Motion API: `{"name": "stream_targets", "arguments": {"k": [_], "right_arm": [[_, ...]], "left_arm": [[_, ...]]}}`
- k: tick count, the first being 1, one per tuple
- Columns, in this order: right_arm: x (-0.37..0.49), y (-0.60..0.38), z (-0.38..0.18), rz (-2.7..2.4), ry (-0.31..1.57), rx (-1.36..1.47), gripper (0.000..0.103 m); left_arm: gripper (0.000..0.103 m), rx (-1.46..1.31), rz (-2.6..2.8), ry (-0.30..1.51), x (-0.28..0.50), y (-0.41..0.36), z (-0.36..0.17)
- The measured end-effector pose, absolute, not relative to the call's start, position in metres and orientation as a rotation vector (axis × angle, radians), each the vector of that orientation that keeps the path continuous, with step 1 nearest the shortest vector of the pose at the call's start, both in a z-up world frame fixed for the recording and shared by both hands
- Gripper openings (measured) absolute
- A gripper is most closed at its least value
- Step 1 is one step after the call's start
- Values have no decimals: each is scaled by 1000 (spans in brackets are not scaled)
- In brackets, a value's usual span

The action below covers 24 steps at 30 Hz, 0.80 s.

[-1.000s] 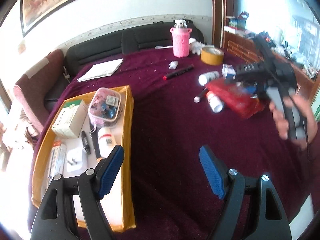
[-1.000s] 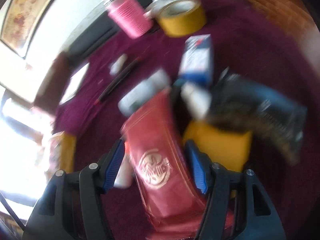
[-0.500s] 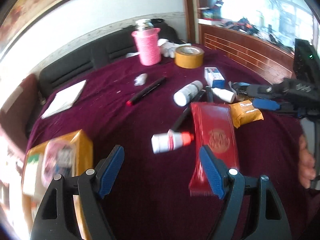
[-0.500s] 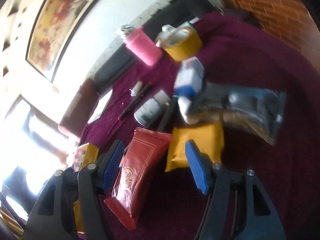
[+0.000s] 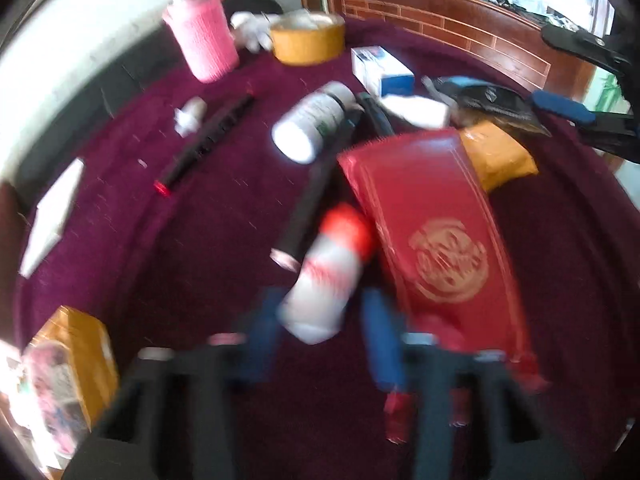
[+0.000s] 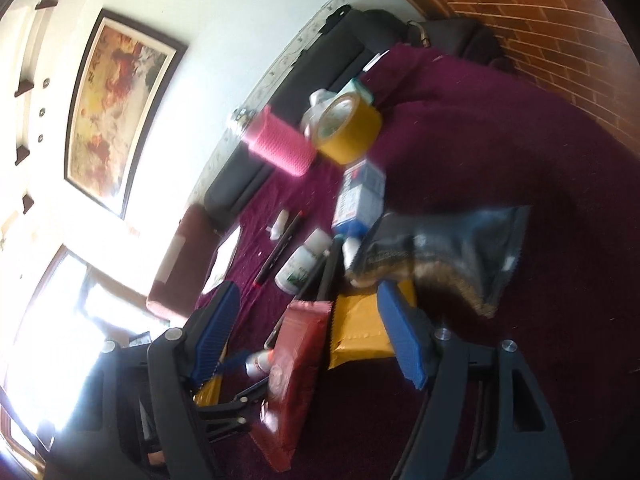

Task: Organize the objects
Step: 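Grasp the white bottle with the red cap with the left gripper, then carry the red-capped bottle toward the tray with left while right grasps the green-label bottle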

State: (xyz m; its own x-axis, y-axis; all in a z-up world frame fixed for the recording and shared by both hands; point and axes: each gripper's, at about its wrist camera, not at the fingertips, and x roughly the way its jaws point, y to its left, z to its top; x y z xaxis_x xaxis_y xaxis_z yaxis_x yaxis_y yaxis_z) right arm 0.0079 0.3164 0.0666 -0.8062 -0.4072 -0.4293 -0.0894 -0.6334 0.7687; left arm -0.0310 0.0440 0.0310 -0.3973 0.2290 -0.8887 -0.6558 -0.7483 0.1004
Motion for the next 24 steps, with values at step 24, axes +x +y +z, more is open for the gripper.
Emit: {"name": "stream_targets", "arguments": {"k": [24], "right_arm": [[17, 375, 43, -2687, -1444, 929, 71]], "left_arm": [[23, -1125, 2422, 242, 31, -16, 86]]}}
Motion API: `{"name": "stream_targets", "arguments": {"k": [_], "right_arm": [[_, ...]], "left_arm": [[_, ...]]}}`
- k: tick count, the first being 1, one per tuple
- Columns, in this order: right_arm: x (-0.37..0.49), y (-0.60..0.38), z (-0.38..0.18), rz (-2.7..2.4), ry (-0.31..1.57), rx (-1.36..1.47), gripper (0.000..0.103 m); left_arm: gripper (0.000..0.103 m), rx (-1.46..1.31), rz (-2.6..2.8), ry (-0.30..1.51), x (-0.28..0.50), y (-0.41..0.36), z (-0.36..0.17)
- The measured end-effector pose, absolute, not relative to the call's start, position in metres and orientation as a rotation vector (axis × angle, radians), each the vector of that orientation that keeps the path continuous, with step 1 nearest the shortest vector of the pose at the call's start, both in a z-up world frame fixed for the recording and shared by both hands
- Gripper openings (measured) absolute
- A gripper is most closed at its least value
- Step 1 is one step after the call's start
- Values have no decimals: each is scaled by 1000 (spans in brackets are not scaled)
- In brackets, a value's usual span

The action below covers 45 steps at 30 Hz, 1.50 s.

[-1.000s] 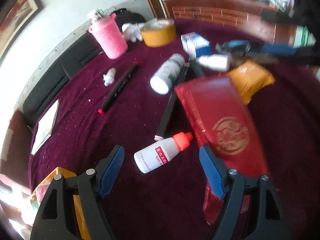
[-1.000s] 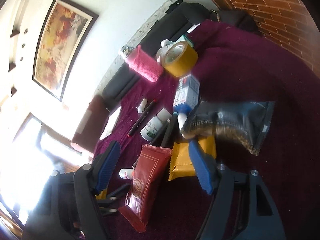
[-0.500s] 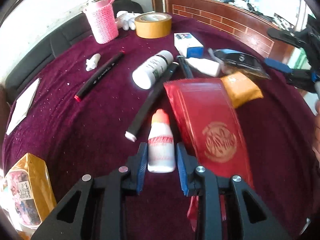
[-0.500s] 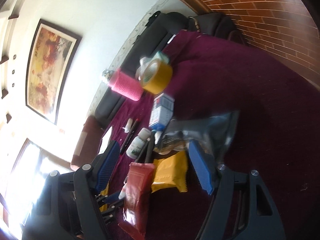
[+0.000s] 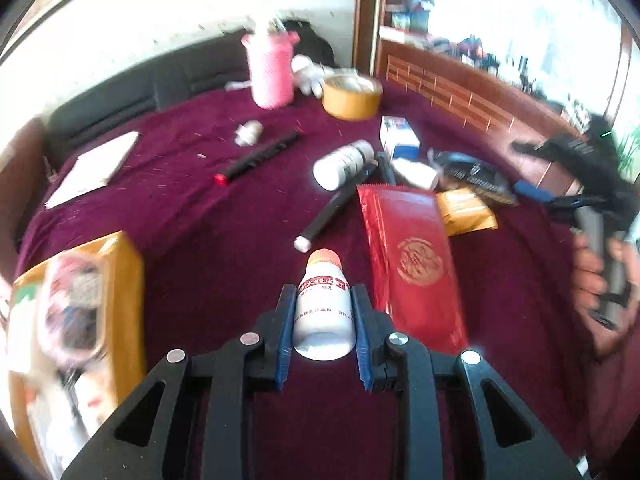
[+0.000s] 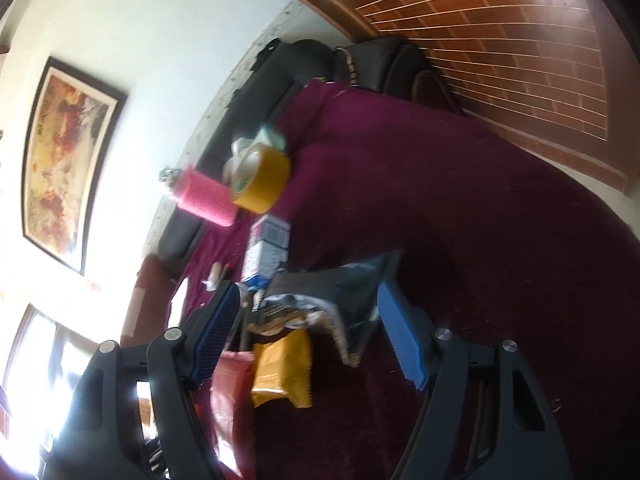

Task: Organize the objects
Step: 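Carry the red-capped bottle toward the tray with left while right grasps the green-label bottle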

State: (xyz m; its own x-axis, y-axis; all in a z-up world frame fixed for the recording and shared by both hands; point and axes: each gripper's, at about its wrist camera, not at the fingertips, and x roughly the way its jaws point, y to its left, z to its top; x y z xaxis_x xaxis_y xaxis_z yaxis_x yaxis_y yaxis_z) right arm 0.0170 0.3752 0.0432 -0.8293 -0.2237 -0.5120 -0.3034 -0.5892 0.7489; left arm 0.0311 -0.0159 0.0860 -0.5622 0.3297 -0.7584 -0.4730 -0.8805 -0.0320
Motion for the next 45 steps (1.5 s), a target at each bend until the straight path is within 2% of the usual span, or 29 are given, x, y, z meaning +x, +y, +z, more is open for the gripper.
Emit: {"name": "stream_targets", "arguments": {"k": [3, 7, 13, 17, 21, 24, 29, 30, 33, 38, 39, 43, 45], "right_arm": [[13, 367, 43, 2630, 1347, -931, 71], [3, 339, 51, 2684, 1134, -996, 71], [-16, 269, 88, 2829, 969, -1183, 71], [-46, 207, 101, 2890, 917, -1414, 71], [-91, 184, 86, 2737, 913, -1543, 71], [-121, 184, 72, 2623, 949, -1584, 71], [-162, 179, 61, 2509, 829, -1603, 69], [-169, 178, 58, 2487, 806, -1604, 67], [-182, 177, 49, 2411, 776, -1621, 49], [-197, 174, 43, 2319, 708, -1593, 41], [-198, 175, 43, 2309, 700, -1582, 32], [-189, 176, 44, 2324, 685, -1577, 32], [-176, 178, 47, 2347, 737, -1586, 32]], "left_arm": [[23, -1064, 2472, 196, 61, -44, 105], [23, -996, 2550, 127, 92, -82, 123], [23, -994, 2622, -2, 106, -138, 126], [23, -1001, 2640, -83, 106, -168, 117], [23, -1006, 2669, -127, 107, -192, 110], [23, -1009, 2689, -111, 109, -203, 102], [23, -1036, 2687, -162, 101, -225, 91], [23, -1039, 2688, -172, 100, -231, 89], [23, -1044, 2703, -200, 97, -245, 85], [23, -1066, 2711, -244, 94, -261, 77], [23, -1063, 2712, -255, 95, -264, 76], [23, -1056, 2726, -277, 100, -272, 76], [23, -1052, 2743, -275, 104, -277, 78]]}}
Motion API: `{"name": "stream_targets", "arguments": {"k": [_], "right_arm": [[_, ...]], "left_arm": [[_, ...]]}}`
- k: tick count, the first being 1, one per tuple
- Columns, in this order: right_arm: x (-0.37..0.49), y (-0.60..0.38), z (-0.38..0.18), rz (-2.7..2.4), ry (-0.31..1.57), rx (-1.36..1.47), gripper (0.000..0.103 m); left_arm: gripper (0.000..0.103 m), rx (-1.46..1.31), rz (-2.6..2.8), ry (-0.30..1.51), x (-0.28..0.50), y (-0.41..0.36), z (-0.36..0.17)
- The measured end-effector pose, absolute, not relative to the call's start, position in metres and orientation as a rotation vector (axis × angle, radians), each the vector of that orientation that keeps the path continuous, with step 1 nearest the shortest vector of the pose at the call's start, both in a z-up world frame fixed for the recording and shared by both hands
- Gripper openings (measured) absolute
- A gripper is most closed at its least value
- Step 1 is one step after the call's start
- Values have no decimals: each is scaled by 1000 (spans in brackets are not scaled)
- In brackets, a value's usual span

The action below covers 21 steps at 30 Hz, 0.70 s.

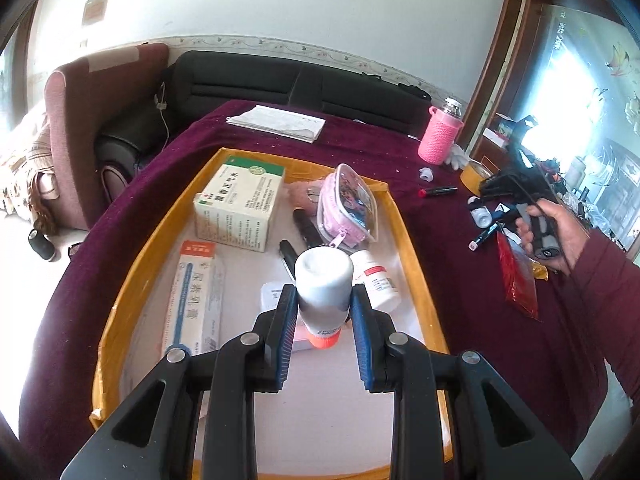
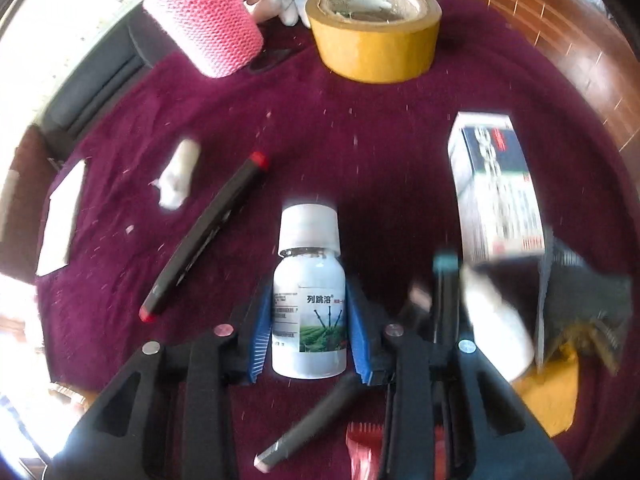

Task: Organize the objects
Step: 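Carry the red-capped bottle toward the tray with left while right grasps the green-label bottle, then release the red-capped bottle in the tray with left while right lowers the green-label bottle there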

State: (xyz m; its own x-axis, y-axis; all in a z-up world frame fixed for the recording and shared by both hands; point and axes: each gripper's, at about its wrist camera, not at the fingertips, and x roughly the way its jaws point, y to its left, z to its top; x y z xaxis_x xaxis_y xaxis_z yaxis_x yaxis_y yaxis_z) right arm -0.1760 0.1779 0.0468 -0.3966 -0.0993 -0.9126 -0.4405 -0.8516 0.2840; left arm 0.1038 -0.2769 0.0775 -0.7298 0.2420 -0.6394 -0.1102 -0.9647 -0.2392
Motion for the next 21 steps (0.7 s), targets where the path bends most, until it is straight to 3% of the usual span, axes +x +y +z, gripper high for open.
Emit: {"name": "stream_targets", "arguments": {"k": [6, 14, 21], "right_arm": [[-121, 142, 85, 2570, 751, -1639, 32], [-57, 17, 105, 2840, 766, -1940, 32], [-11, -84, 89, 2931, 578, -2166, 32]], "left_arm": [[23, -1046, 2797, -236, 111, -289, 85], [23, -1145, 2788, -182, 98, -304, 81], [23, -1263, 2715, -220, 73, -314, 58]]}}
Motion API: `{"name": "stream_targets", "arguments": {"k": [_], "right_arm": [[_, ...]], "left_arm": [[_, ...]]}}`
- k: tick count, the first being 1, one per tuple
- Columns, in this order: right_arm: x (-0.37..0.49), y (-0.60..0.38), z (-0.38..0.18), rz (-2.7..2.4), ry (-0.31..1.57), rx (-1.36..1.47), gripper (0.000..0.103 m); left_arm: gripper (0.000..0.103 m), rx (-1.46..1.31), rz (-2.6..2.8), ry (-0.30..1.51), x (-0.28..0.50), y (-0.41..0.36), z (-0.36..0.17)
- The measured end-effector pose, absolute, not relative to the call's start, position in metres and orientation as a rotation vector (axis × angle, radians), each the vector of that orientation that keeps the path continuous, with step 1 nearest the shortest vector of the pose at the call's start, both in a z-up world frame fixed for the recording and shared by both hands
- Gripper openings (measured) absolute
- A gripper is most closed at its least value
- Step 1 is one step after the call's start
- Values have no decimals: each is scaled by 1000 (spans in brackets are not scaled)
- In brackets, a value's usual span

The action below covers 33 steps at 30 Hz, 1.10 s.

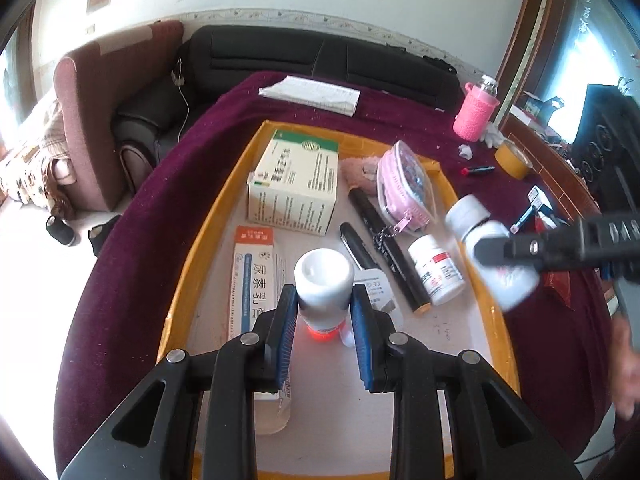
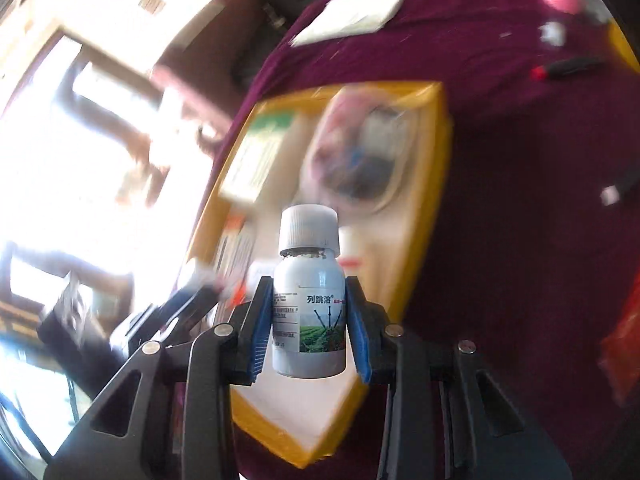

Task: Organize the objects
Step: 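Release the red-capped bottle in the tray with left while right lowers the green-label bottle there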

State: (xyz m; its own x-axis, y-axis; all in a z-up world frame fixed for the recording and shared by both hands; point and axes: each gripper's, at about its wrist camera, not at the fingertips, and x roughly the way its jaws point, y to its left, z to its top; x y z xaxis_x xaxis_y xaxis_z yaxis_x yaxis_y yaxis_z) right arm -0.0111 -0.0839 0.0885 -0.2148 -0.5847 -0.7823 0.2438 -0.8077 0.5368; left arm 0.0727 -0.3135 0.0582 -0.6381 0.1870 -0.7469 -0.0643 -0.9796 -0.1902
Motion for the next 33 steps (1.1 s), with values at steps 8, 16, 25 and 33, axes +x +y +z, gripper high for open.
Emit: {"name": "stream_targets", "arguments": {"k": [8, 16, 25, 33], "right_arm": [[7, -133, 58, -2069, -263, 1575, 32], [12, -140, 59, -2147, -136, 1557, 33], [32, -144, 65, -2209, -1, 1519, 40], [58, -142, 82, -2271, 111, 1424, 44]], "left_arm": [[23, -1310, 2727, -223, 46, -322, 42], [26, -1307, 2722, -348, 48, -335, 40], [67, -1224, 2844, -408, 78, -347, 63], [68, -1171, 2946, -456, 108, -359, 82]]}}
